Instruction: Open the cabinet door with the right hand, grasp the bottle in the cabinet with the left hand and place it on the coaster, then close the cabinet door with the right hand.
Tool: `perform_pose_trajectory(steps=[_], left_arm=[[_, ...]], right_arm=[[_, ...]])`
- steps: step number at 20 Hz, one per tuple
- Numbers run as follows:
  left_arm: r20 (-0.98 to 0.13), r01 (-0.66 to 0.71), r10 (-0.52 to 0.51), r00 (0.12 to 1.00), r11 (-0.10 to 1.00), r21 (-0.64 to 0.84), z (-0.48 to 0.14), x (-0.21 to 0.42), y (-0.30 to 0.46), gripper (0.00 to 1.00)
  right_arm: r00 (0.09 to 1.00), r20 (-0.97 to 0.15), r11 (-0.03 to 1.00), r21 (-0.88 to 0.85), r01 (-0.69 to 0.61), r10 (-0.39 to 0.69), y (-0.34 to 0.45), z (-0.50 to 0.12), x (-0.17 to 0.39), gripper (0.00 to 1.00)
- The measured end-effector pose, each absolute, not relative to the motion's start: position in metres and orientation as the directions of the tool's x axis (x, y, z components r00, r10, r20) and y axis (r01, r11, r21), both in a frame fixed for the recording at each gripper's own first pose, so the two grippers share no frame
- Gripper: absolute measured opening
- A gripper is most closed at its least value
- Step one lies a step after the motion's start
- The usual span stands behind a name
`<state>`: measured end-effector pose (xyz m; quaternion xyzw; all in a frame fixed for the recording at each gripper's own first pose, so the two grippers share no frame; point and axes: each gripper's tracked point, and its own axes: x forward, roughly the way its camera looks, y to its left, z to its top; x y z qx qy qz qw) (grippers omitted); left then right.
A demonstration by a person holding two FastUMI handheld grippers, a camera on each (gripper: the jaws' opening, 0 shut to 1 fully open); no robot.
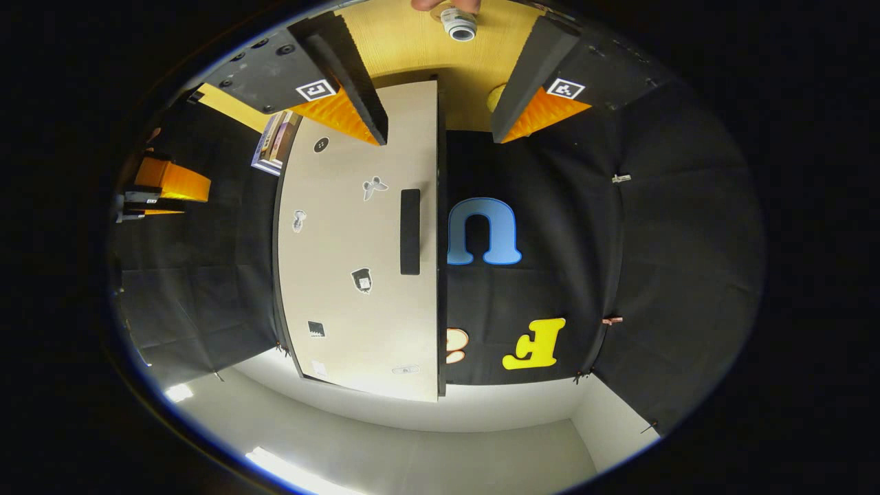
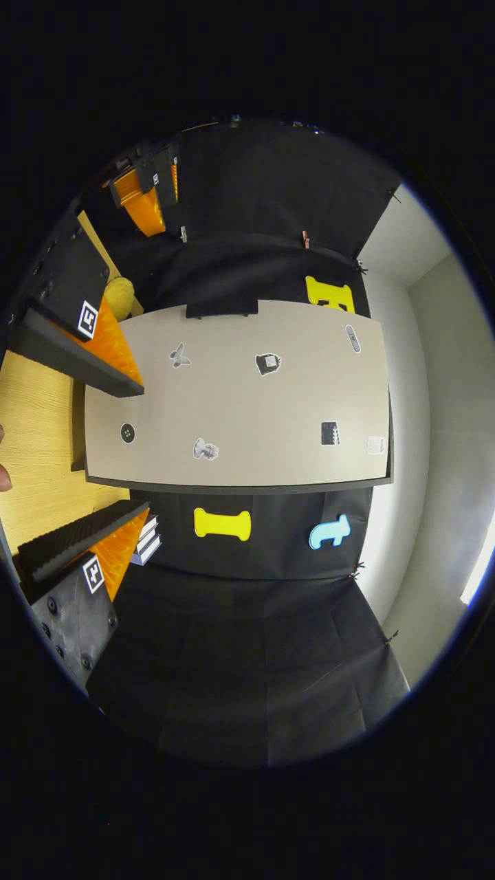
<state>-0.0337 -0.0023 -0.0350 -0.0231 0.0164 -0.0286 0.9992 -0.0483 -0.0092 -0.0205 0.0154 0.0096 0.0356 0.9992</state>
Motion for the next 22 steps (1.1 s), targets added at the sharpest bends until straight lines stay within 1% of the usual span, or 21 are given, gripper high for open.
perform_pose_trajectory(steps=[22], left_arm=[[-0.028, 0.059, -0.061, 0.998, 0.997, -0.041, -0.0342, -0.0247, -0.0071, 0.95]], right_arm=[[0.998, -0.020, 0.998, 0.037, -0.060, 0.061, -0.0126, -0.0244, -0.0418, 0.98]])
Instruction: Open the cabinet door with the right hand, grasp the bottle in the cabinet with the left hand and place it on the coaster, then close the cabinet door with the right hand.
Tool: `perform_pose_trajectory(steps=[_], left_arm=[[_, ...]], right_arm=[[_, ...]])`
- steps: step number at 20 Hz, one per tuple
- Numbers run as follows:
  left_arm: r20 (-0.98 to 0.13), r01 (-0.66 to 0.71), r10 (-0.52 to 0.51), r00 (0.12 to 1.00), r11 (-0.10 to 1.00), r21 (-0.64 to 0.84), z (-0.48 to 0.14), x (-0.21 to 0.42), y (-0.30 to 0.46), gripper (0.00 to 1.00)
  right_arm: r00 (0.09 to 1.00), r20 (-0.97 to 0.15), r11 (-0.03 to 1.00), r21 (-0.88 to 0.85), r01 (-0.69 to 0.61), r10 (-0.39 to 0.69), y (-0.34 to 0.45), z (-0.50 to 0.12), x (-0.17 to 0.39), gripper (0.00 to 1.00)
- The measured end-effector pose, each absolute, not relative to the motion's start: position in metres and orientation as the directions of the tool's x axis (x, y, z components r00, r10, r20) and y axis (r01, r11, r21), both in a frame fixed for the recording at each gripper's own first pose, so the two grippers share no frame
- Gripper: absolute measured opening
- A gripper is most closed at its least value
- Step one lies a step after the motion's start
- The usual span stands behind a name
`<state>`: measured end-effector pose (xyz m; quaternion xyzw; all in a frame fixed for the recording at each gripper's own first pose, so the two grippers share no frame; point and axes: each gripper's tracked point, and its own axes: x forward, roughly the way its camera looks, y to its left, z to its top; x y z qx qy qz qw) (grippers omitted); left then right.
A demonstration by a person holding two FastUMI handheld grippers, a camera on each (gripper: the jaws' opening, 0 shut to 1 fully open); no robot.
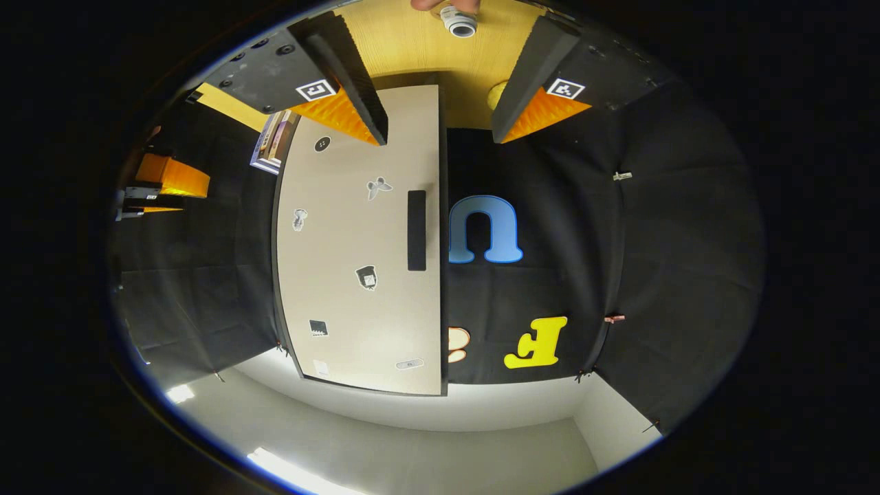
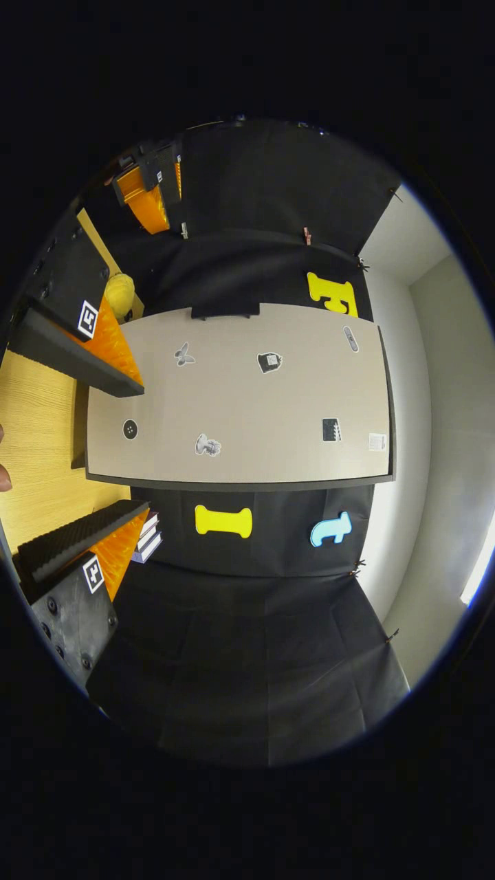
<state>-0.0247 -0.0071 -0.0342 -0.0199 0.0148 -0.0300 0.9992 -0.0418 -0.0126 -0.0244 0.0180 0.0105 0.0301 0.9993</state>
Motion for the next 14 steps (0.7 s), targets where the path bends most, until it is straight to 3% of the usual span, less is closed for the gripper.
perform_pose_trajectory(steps=[14], left_arm=[[-0.029, 0.066, -0.067, 0.997, 0.997, -0.031, -0.0356, -0.0212, -0.0136, 0.95]], right_arm=[[0.998, -0.025, 0.997, 0.047, -0.056, 0.057, -0.0174, -0.0254, -0.0403, 0.98]])
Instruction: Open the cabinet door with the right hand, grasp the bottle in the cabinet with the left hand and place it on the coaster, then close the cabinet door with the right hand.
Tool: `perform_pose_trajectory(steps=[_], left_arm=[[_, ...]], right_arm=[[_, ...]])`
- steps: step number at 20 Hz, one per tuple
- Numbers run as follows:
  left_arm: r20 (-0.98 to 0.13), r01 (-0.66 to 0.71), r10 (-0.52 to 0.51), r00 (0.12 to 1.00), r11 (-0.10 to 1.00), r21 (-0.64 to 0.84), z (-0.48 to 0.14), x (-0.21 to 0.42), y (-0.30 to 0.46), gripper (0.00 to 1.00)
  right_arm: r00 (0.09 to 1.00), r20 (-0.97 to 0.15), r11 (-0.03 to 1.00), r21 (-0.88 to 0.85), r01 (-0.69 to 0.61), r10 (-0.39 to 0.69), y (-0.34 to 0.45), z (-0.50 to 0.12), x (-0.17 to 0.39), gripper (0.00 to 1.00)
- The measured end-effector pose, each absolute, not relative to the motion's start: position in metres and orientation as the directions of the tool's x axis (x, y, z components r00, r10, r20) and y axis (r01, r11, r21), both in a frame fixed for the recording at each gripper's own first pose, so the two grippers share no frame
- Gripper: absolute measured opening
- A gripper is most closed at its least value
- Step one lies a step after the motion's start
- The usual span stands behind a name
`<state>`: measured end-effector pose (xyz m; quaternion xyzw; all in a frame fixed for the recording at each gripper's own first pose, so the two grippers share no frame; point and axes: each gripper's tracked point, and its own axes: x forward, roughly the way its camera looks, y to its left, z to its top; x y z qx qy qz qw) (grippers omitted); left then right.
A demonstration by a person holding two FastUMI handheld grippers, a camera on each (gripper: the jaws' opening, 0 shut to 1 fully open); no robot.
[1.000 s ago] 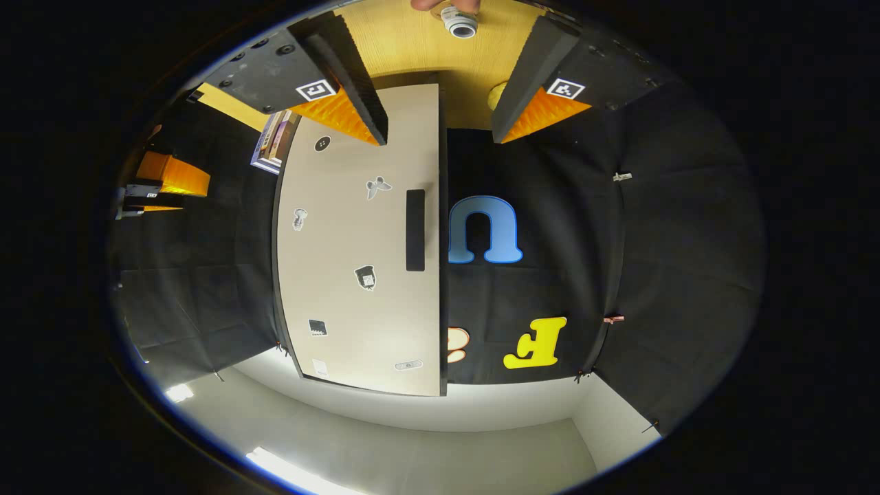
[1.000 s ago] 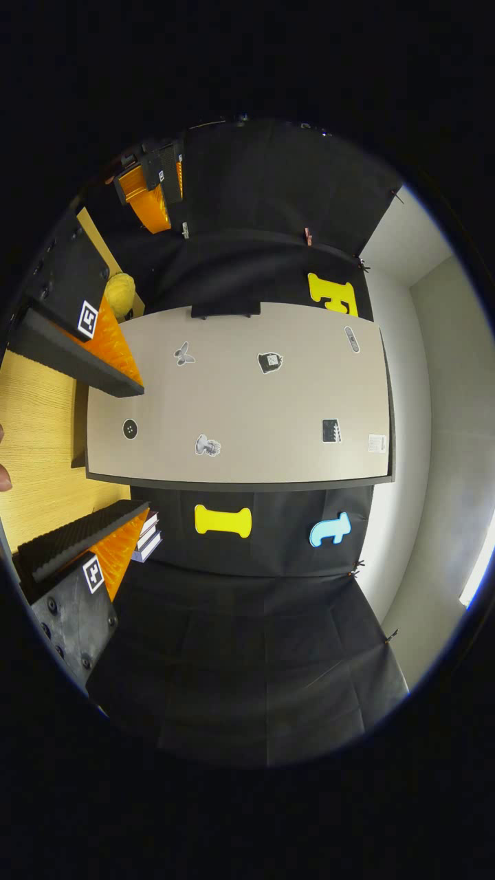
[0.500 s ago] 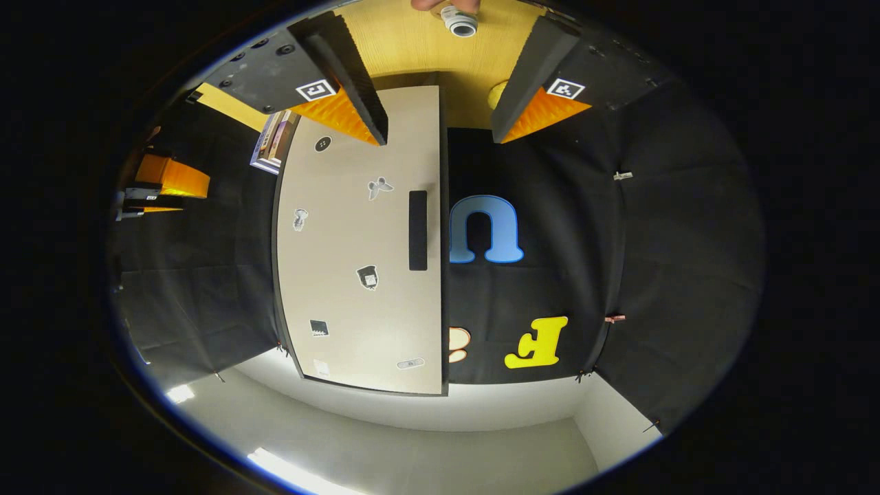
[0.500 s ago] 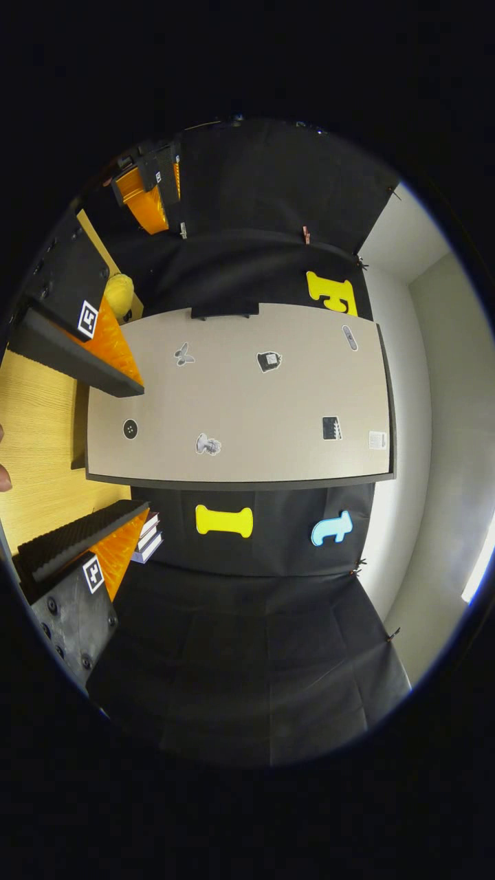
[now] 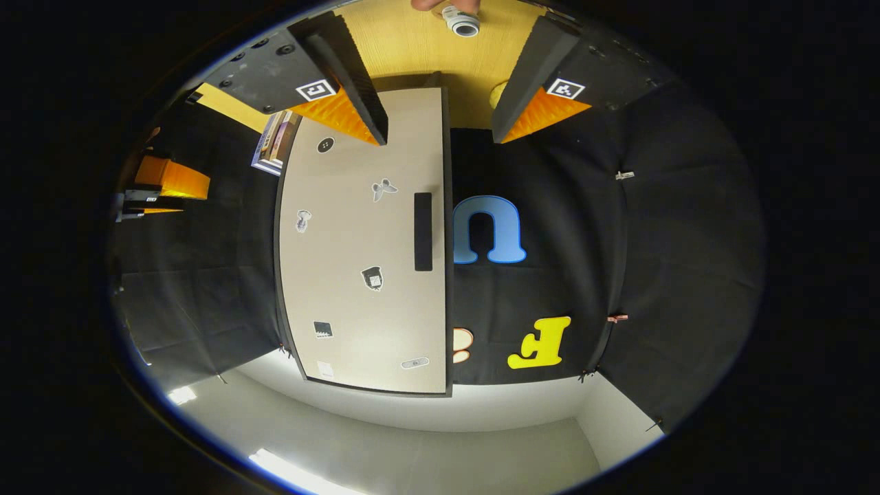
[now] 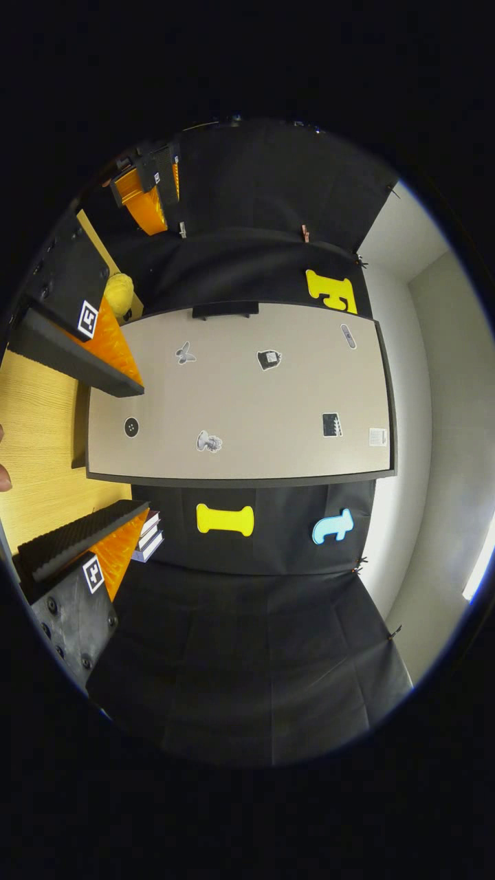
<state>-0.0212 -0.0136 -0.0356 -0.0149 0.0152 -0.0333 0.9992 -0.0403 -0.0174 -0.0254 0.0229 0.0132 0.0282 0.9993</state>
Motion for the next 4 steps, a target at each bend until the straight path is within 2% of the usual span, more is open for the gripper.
perform_pose_trajectory(steps=[4], left_arm=[[-0.030, 0.067, -0.068, 0.997, 0.997, -0.033, -0.0353, -0.0195, -0.0150, 0.95]], right_arm=[[0.998, -0.024, 0.997, 0.046, -0.059, 0.060, -0.0186, -0.0257, -0.0389, 0.98]])
